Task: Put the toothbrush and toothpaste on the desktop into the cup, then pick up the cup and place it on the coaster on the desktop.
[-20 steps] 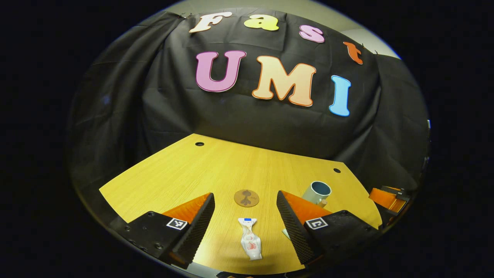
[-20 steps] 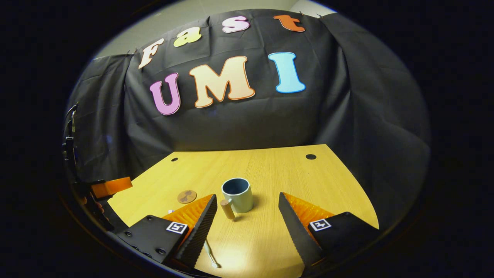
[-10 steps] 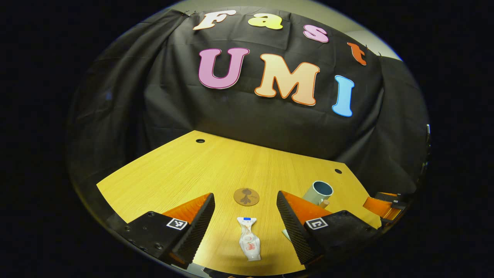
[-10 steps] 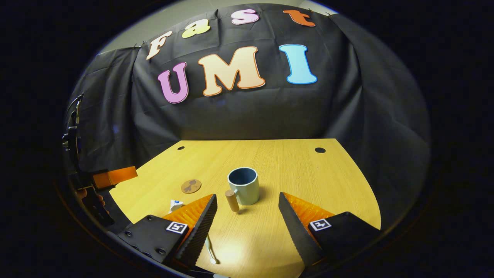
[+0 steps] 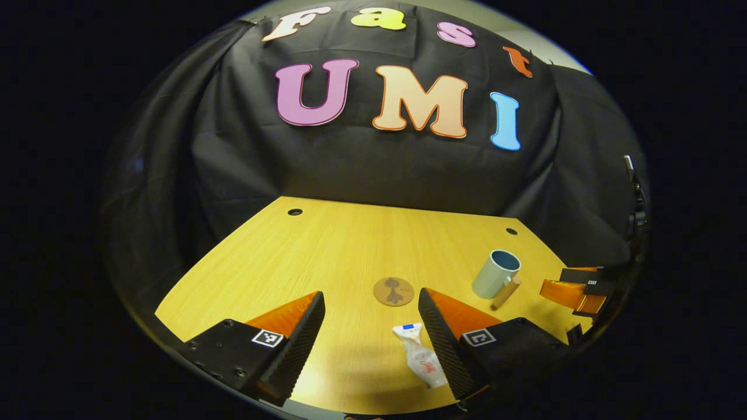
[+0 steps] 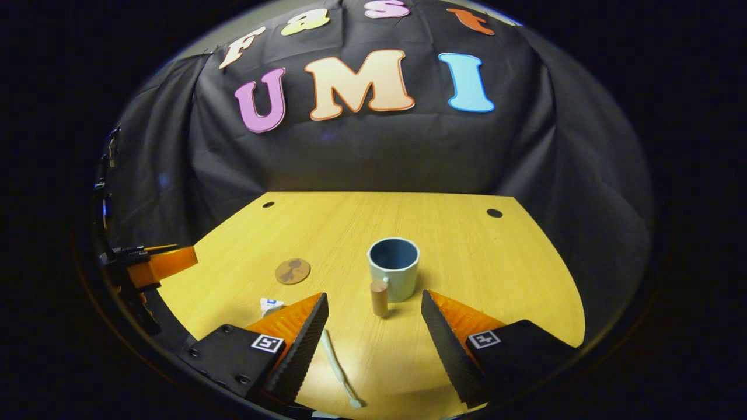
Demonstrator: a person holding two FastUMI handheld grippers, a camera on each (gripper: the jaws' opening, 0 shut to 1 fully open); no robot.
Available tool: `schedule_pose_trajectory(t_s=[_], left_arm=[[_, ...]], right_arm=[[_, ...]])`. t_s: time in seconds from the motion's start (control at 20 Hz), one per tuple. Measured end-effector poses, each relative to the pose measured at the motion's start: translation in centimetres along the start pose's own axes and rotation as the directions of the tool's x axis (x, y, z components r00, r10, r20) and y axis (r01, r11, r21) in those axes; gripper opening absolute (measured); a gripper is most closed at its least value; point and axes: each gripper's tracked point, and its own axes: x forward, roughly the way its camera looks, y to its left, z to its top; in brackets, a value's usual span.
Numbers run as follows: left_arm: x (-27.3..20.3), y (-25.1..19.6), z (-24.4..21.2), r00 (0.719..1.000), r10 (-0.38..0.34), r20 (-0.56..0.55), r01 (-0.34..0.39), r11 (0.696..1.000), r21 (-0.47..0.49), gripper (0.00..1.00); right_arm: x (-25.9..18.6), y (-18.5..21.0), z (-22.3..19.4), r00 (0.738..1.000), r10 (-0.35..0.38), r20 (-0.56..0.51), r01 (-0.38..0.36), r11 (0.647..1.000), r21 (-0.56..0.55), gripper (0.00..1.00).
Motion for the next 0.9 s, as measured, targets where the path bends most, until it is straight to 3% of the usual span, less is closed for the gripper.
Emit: schedule_pose_trajectory(t_s=[0.2,0.4,0.7,0.9], left_arm=[[0.1,3.1,-1.4,0.998,0.037,-0.043,-0.037,0.999,-0.012,0.95],[0.2,5.4,-2.6,0.996,0.058,-0.070,-0.061,0.997,-0.038,0.95],[0.9,8.8,-4.0,0.991,0.090,-0.103,-0.097,0.993,-0.066,0.95],[1.5,10.8,-4.3,0.988,0.105,-0.110,-0.112,0.992,-0.059,0.95]], right_arm=[[1.1,3.3,-2.3,0.995,0.038,-0.095,-0.046,0.996,-0.081,0.99],[3.0,5.4,-5.5,0.969,0.057,-0.240,-0.100,0.980,-0.172,0.96],[5.2,6.6,-9.4,0.902,0.019,-0.432,-0.129,0.965,-0.228,0.97],[6.3,6.6,-11.5,0.838,-0.009,-0.545,-0.143,0.961,-0.235,0.99]])
